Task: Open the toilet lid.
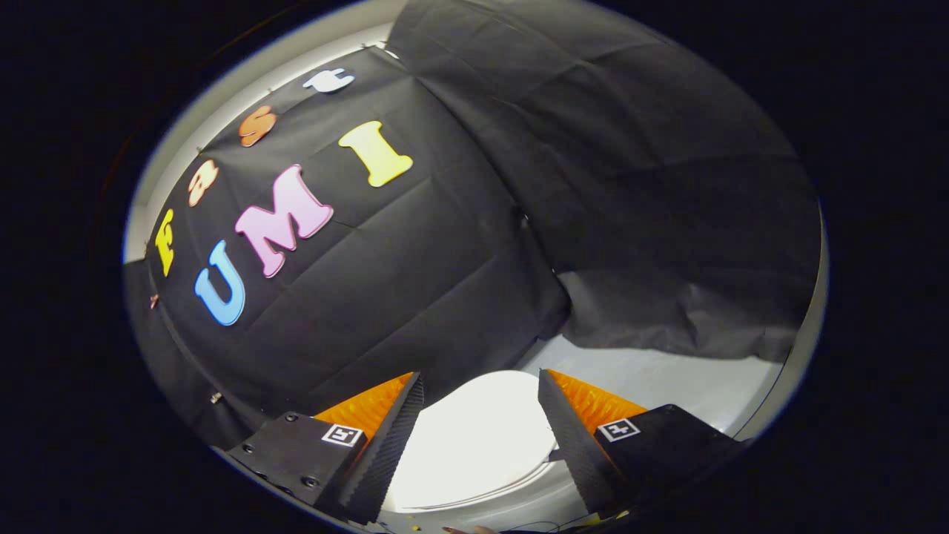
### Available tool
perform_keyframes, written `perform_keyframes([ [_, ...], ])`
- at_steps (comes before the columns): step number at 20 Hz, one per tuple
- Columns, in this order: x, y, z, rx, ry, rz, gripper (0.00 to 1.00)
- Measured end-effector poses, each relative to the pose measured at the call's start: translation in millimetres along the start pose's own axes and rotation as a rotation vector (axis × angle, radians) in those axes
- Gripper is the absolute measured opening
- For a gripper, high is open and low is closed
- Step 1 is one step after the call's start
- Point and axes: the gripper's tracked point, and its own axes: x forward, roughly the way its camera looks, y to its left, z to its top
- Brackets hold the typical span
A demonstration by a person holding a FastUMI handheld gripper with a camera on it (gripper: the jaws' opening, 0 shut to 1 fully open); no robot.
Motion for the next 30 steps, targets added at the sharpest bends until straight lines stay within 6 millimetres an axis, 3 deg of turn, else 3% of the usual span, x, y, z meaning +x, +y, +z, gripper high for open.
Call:
perform_keyframes([
  [4,27.7,-39.9,-31.7,0.127,0.054,-0.03,0.99],
  [9,43.8,-100.2,-76.0,0.28,0.147,-0.089,0.99],
  [14,56.2,-140.8,-128.2,0.443,0.238,-0.118,0.98],
  [20,65.0,-168.0,-158.8,0.579,0.321,-0.084,0.96],
  [22,71.3,-167.4,-168.2,0.621,0.339,-0.063,0.84],
  [25,77.1,-163.6,-183.7,0.675,0.361,-0.019,0.84],
  [27,83.4,-160.9,-198.7,0.685,0.393,-0.012,0.7],
  [30,90.2,-155.8,-201.3,0.723,0.39,0.033,0.7],
])
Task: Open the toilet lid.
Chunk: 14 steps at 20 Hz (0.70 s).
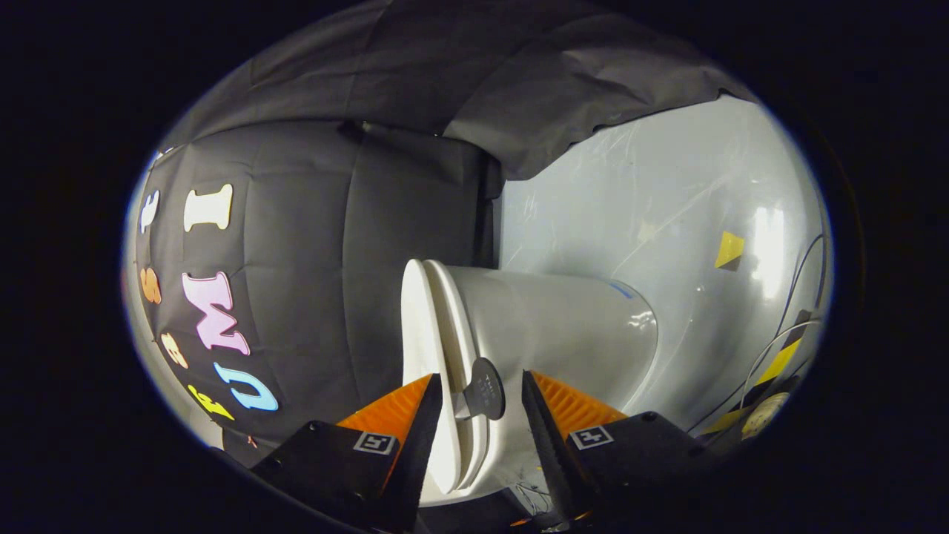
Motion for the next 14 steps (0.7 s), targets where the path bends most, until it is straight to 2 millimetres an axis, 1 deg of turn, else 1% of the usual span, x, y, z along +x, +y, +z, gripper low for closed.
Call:
perform_keyframes([
  [1,-1.8,-0.3,2.5,0.013,-0.002,-0.002,0.61],
  [3,7.6,-5.0,-9.4,0.029,0.023,0.004,0.44],
  [4,9.5,-5.1,-11.4,0.032,0.028,0.016,0.44],
  [7,9.3,1.4,-7.0,0.022,0.002,0.06,0.44],
  [9,8.7,-0.2,-5.7,0.015,-0.013,0.063,0.44],
  [14,7.5,3.6,-1.8,0.031,-0.036,0.104,0.44],
])
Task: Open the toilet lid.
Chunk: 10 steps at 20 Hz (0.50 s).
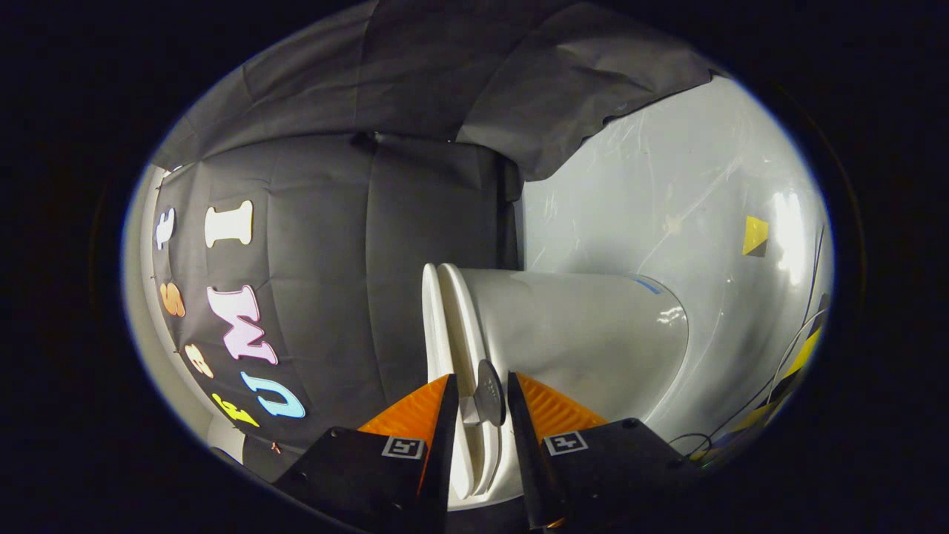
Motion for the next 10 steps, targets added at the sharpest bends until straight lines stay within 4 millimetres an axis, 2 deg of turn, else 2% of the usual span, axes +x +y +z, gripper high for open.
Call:
perform_keyframes([
  [2,-5.2,1.0,-1.3,-0.005,-0.004,0.007,0.44],
  [3,2.7,-6.0,-5.0,0.0,-0.024,-0.006,0.44],
  [4,0.2,-5.8,0.9,0.009,-0.01,-0.015,0.08],
  [10,-0.4,-3.4,0.6,0.009,-0.01,-0.006,0.08],
])
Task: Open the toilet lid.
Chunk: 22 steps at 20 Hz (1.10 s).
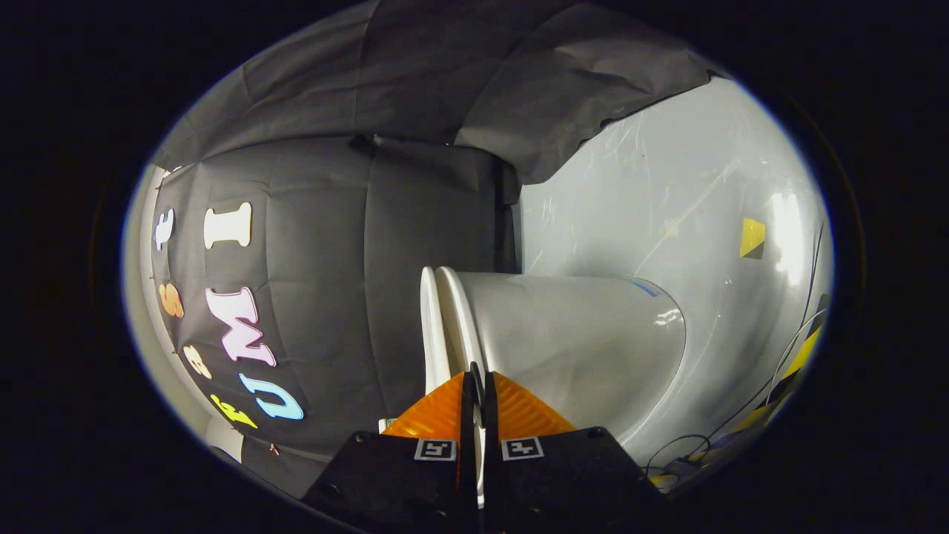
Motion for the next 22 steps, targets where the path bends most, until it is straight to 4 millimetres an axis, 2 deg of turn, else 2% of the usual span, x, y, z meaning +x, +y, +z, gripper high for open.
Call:
perform_keyframes([
  [5,-1.8,9.5,-4.7,-0.087,-0.001,-0.054,0.07],
  [14,-17.5,73.9,-11.6,-0.269,-0.043,-0.077,0.05],
  [18,-24.2,112.5,-22.1,-0.39,-0.071,-0.095,0.05],
  [22,-30.7,171.7,-42.2,-0.504,-0.097,-0.055,0.05],
])
